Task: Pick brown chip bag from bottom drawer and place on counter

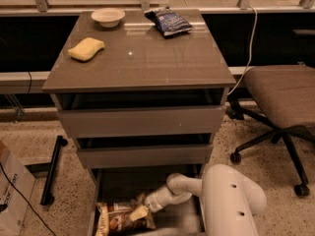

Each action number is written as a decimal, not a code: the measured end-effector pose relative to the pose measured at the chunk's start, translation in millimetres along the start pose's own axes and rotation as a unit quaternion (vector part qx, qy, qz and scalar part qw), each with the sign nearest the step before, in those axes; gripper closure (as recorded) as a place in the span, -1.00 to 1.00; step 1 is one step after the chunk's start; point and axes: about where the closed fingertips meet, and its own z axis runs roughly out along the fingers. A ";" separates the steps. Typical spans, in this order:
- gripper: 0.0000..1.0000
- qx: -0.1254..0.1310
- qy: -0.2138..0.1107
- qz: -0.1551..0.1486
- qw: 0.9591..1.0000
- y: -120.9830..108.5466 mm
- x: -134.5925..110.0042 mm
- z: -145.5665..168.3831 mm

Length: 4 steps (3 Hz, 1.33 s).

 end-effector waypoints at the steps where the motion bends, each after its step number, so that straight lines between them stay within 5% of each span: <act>1: 0.41 0.001 0.001 0.011 1.000 2.6 7.6 3.7; 2: 0.99 0.011 -0.003 0.004 1.000 9.9 5.0 0.9; 3: 1.00 0.037 -0.023 -0.018 0.999 16.1 -12.5 -19.8; 4: 0.47 0.047 -0.046 -0.048 0.997 25.6 -35.4 -39.8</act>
Offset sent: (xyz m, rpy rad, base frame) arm -0.0124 -0.0025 0.0048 -0.0251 -0.0098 -0.0318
